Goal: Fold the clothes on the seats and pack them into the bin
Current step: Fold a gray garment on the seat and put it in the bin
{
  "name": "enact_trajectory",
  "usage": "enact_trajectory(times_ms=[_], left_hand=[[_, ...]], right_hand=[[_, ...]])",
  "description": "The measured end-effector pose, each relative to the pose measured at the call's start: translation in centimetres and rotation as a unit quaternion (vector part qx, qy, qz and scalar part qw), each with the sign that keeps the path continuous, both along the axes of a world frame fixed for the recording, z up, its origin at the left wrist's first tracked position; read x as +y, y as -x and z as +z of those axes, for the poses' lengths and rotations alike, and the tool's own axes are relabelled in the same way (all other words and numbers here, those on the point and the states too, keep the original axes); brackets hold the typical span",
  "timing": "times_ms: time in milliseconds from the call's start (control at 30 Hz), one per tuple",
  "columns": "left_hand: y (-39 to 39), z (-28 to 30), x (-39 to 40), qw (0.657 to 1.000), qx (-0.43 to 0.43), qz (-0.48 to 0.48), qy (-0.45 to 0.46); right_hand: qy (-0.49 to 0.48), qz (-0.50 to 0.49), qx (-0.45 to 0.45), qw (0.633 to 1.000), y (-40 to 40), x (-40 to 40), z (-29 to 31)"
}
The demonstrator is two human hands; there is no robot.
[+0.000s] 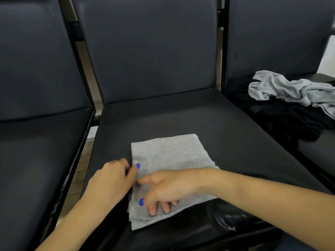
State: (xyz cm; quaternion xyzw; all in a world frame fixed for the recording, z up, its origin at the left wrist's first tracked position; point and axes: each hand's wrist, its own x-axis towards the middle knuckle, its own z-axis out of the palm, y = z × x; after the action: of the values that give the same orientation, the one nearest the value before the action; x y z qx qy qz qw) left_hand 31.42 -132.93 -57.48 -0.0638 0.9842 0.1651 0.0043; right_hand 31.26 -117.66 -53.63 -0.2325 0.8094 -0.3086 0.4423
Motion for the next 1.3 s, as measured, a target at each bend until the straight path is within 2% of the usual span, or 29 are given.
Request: enact_trajectory(times_ms=[67, 100, 133, 200, 233, 267, 333, 367, 433, 500, 567, 633, 767, 833, 900, 967, 1067, 1100, 1133, 1233, 1300], left_hand=[[-1.0, 0.6, 1.1, 0.989, -0.087, -0.01, 0.119], [-1.5, 0.9, 1.7, 0.982, -0.114, -0.019, 0.147], [-2.0, 1.1, 2.2, 0.977, -0.132, -0.03, 0.164], [-2.5, 1.2, 2.7, 0.976, -0.15, -0.044, 0.149], [-2.6, 1.2, 2.7, 0.982, -0.154, -0.046, 0.104], [-2.5, 1.2, 2.6, 0.987, -0.152, -0.043, 0.036], [-2.3, 1.1, 2.2, 0.983, -0.13, -0.02, -0.127], [-2.3, 1.1, 2.2, 0.966, -0.122, 0.012, -0.226], [-2.5, 1.3, 2.4, 0.895, -0.138, 0.092, -0.414], [-2.9, 1.7, 3.0, 0.82, -0.156, 0.143, -0.531], [-3.3, 1.8, 3.7, 0.799, -0.14, 0.169, -0.56], [-3.3, 1.8, 4.2, 0.805, -0.124, 0.168, -0.555], [-2.9, 1.4, 4.8, 0.84, -0.1, 0.126, -0.518], [-2.6, 1.5, 5.2, 0.836, -0.113, 0.114, -0.525], [-2.7, 1.8, 5.8, 0.806, -0.153, 0.109, -0.561], [-2.9, 1.9, 6.6, 0.782, -0.171, 0.092, -0.592], [-2.9, 1.9, 7.7, 0.773, -0.114, 0.085, -0.618], [-2.8, 2.3, 8.4, 0.773, -0.092, 0.079, -0.623], [-2.7, 2.8, 9.1, 0.769, -0.075, 0.068, -0.631], [-2.4, 5.5, 12.3, 0.761, -0.043, 0.008, -0.647], [-2.5, 7.7, 15.0, 0.757, -0.032, -0.042, -0.651]], right_hand=[[-0.027, -0.035, -0.015, 0.999, 0.5, 0.7, 0.6], [-0.058, -0.044, 0.016, 0.997, 0.8, 1.3, 0.9], [-0.107, -0.037, 0.081, 0.99, 1.2, 2.0, 1.3], [-0.234, 0.009, 0.247, 0.94, 1.7, 3.6, 2.0], [-0.285, 0.024, 0.294, 0.912, 1.8, 4.5, 2.3], [-0.321, 0.029, 0.295, 0.899, 2.0, 5.4, 2.6], [-0.345, 0.004, 0.201, 0.917, 2.3, 7.2, 3.2], [-0.349, -0.019, 0.143, 0.926, 2.5, 8.0, 3.4], [-0.375, -0.043, 0.073, 0.923, 3.0, 9.7, 3.3], [-0.402, -0.046, 0.031, 0.914, 3.3, 11.0, 2.8], [-0.391, -0.055, -0.007, 0.919, 3.2, 12.0, 2.1], [-0.339, -0.082, -0.018, 0.937, 2.8, 12.5, 1.3], [-0.153, -0.187, -0.019, 0.97, 1.4, 13.2, -0.2], [-0.032, -0.285, -0.045, 0.957, 0.7, 13.7, -0.5], [0.127, -0.397, -0.093, 0.904, 0.2, 14.3, -0.6], [0.256, -0.498, -0.125, 0.819, 0.2, 15.2, -0.7], [0.374, -0.633, -0.164, 0.658, 0.4, 16.6, -0.8], [0.394, -0.666, -0.171, 0.61, 0.1, 17.1, -0.8], [0.402, -0.687, -0.181, 0.578, -0.6, 17.4, -0.5], [0.389, -0.708, -0.239, 0.538, -4.4, 16.8, -0.4], [0.398, -0.684, -0.323, 0.519, -7.4, 16.0, -0.2]])
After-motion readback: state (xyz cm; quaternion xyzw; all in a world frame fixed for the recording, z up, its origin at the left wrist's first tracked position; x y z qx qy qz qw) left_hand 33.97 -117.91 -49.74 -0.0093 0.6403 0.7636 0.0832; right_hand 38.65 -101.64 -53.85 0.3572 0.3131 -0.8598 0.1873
